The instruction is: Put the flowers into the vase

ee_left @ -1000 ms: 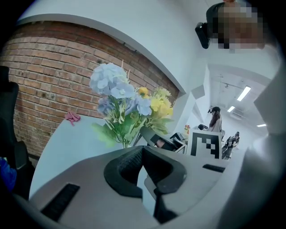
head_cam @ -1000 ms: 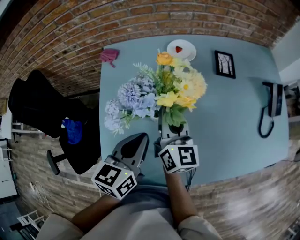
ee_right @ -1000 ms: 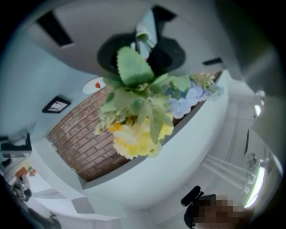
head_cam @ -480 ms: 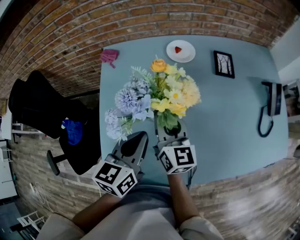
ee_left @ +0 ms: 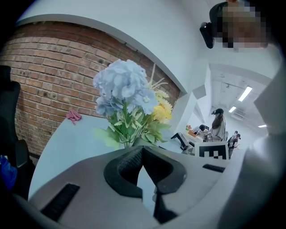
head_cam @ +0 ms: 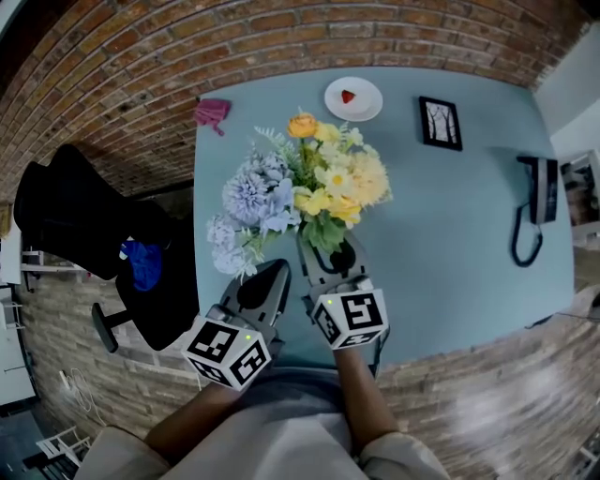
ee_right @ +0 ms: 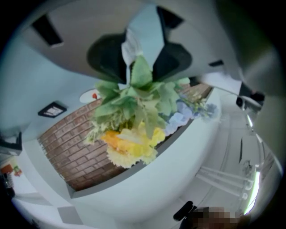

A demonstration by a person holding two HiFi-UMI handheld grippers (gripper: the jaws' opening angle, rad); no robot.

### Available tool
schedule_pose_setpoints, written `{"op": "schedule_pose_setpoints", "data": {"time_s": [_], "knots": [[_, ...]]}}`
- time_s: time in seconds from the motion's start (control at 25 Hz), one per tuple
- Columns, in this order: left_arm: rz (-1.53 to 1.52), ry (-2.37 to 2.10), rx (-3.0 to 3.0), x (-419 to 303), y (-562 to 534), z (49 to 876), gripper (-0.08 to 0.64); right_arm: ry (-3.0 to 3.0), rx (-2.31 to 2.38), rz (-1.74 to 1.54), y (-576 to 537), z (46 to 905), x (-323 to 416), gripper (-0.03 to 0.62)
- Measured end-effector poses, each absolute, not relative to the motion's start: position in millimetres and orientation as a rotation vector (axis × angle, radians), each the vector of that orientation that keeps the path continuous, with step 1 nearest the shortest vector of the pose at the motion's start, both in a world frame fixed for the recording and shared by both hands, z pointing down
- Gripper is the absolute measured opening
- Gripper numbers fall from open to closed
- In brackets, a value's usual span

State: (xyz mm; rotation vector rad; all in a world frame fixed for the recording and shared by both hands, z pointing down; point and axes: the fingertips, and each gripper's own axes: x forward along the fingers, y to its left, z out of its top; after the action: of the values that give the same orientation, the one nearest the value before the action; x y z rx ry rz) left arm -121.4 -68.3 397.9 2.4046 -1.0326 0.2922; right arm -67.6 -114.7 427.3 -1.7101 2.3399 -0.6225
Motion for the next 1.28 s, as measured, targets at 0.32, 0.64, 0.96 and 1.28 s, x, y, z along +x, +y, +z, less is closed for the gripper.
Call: {"op": "schedule_pose_setpoints", "data": {"time_s": [0.32,0.64,0.96,1.28], "knots": [[0.269,-1.016,2.386,-120,-70,398,0.012,2.384,-1.758,-0.669,-97,434,-59,0.175],[0.249,-0.976,2.381,-115,-64,400,0.012,2.425,-1.829,-0.634,-76,429,-46,0.084],[0.196,-0.926,2.406,-101,-60,390,0.012,2.466,-1.882,-0.576,-56,407,-33,0.035],[0.138,-0.893,2.42,-90,-55,381,0.012,2.537,-1.862,-0.565,-36,384,-31,0.023]]}}
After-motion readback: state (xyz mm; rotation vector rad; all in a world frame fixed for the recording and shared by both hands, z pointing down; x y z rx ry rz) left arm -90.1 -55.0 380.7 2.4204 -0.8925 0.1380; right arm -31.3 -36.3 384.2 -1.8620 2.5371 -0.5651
